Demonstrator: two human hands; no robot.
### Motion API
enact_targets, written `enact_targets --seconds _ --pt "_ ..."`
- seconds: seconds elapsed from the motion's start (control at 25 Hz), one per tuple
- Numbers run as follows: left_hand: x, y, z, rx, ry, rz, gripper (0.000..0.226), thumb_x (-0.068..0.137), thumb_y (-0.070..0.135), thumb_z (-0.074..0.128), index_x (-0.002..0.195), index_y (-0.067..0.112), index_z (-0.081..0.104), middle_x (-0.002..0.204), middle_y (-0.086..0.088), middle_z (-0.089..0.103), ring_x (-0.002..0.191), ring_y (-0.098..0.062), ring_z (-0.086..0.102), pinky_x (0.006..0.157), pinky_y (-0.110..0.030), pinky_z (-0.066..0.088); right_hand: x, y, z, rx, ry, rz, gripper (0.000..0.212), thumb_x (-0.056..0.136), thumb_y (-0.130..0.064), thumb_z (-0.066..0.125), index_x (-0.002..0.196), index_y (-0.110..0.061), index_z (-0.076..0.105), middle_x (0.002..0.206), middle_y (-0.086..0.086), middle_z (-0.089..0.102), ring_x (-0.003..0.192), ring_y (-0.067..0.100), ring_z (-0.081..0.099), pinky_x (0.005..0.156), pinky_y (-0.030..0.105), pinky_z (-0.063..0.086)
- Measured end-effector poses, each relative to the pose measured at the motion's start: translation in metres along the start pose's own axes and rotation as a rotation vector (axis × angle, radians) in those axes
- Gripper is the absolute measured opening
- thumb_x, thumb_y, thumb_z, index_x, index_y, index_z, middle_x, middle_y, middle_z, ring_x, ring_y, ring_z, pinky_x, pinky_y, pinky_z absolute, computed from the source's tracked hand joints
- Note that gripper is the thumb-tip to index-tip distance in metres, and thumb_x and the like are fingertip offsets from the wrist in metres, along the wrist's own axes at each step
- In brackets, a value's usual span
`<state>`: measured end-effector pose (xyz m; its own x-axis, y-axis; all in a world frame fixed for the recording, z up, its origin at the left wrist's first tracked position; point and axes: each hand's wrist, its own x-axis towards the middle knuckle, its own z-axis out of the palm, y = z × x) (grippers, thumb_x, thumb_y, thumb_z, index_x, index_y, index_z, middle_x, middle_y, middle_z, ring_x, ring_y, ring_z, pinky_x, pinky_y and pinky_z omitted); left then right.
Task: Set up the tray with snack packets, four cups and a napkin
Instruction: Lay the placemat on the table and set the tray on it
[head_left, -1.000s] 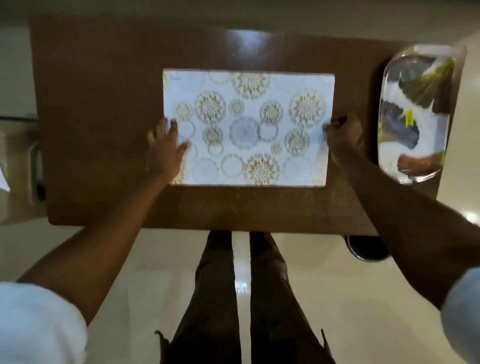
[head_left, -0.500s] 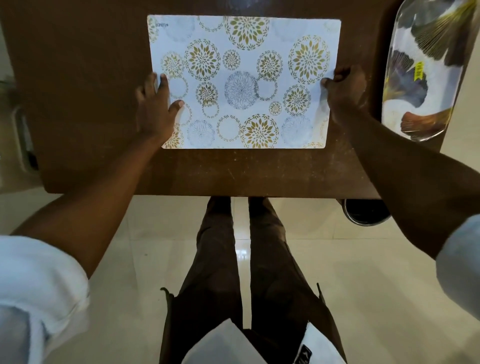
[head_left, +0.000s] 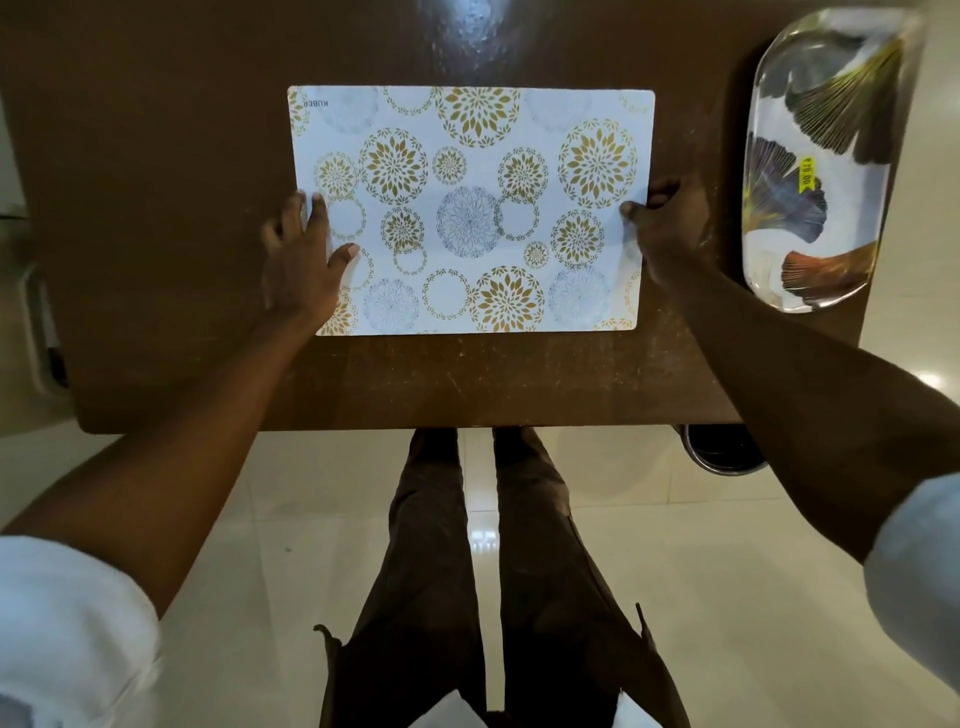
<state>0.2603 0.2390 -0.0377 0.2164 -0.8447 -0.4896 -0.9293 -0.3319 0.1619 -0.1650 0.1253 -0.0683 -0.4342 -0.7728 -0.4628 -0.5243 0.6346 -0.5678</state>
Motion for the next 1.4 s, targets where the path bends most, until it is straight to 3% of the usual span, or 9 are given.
enact_targets --seconds 0.36,0.52,0.68,0.76,0.92,1.16,1.28,1.4 --pt "0.005 0.011 0.0 -0.054 0.047 -0.003 0.073 0.102 0.055 0.048 0.16 0.016 0.026 0.168 -0.007 0.02 0.147 -0.039 0.027 0.107 -0.056 0.047 -0.007 -0.005 -0.006 0.065 0.068 -0.043 0.033 0.079 -0.02 0.088 0.098 -0.018 0.061 0.088 -0.006 0.064 0.079 0.009 0.063 0.073 0.031 0.057" --pt "0.024 0.084 -0.022 -0.157 0.115 0.146 0.07 0.103 0.052 0.048 0.159 0.013 0.031 0.167 -0.01 0.025 0.15 -0.037 0.026 0.112 -0.055 0.042 -0.005 -0.012 -0.031 0.134 0.137 -0.056 0.03 0.08 -0.025 0.087 0.1 -0.014 0.069 0.094 0.0 0.072 0.087 0.016 0.068 0.076 0.031 0.056" --pt "0.053 0.188 -0.047 -0.203 0.118 0.313 0.065 0.104 0.049 0.049 0.157 0.013 0.035 0.165 -0.01 0.031 0.15 -0.033 0.03 0.112 -0.05 0.042 -0.001 -0.009 -0.078 0.207 0.223 -0.118 0.024 0.085 -0.027 0.082 0.103 -0.013 0.075 0.092 -0.004 0.074 0.077 0.002 0.065 0.071 0.014 0.049" --pt "0.064 0.242 -0.056 -0.196 0.095 0.395 0.062 0.105 0.046 0.049 0.155 0.012 0.037 0.161 -0.01 0.035 0.146 -0.033 0.034 0.109 -0.049 0.042 0.001 -0.002 -0.109 0.247 0.317 -0.066 0.024 0.088 -0.025 0.08 0.107 -0.012 0.077 0.098 -0.002 0.076 0.081 0.005 0.066 0.074 0.01 0.049" --pt "0.086 0.337 -0.062 -0.166 0.047 0.532 0.059 0.104 0.044 0.052 0.15 0.009 0.042 0.154 -0.013 0.042 0.141 -0.037 0.038 0.111 -0.048 0.039 0.003 0.03 -0.171 0.369 0.482 0.071 0.029 0.086 -0.029 0.081 0.111 -0.015 0.076 0.11 0.002 0.076 0.094 0.013 0.069 0.088 0.029 0.055" --pt "0.127 0.488 -0.062 -0.189 -0.051 0.574 0.057 0.103 0.04 0.057 0.15 0.01 0.045 0.152 -0.014 0.049 0.139 -0.034 0.047 0.112 -0.046 0.044 -0.009 0.104 -0.23 0.581 0.676 0.469 0.051 0.086 -0.028 0.082 0.132 -0.016 0.064 0.134 0.006 0.062 0.121 0.024 0.062 0.104 0.036 0.053" --pt "0.154 0.539 -0.047 -0.125 -0.097 0.607 0.05 0.1 0.036 0.06 0.139 0.004 0.055 0.139 -0.019 0.059 0.127 -0.036 0.057 0.101 -0.044 0.048 -0.026 0.133 -0.222 0.63 0.659 0.604 0.055 0.089 -0.034 0.08 0.137 -0.016 0.062 0.132 0.007 0.067 0.12 0.026 0.064 0.095 0.022 0.047" --pt "0.177 0.576 -0.022 -0.014 -0.181 0.61 0.05 0.1 0.039 0.062 0.13 0.0 0.058 0.129 -0.023 0.062 0.118 -0.04 0.061 0.095 -0.045 0.05 -0.029 0.154 -0.203 0.649 0.685 0.675 0.048 0.088 -0.026 0.082 0.131 -0.01 0.067 0.122 0.009 0.073 0.109 0.022 0.068 0.079 0.011 0.046"
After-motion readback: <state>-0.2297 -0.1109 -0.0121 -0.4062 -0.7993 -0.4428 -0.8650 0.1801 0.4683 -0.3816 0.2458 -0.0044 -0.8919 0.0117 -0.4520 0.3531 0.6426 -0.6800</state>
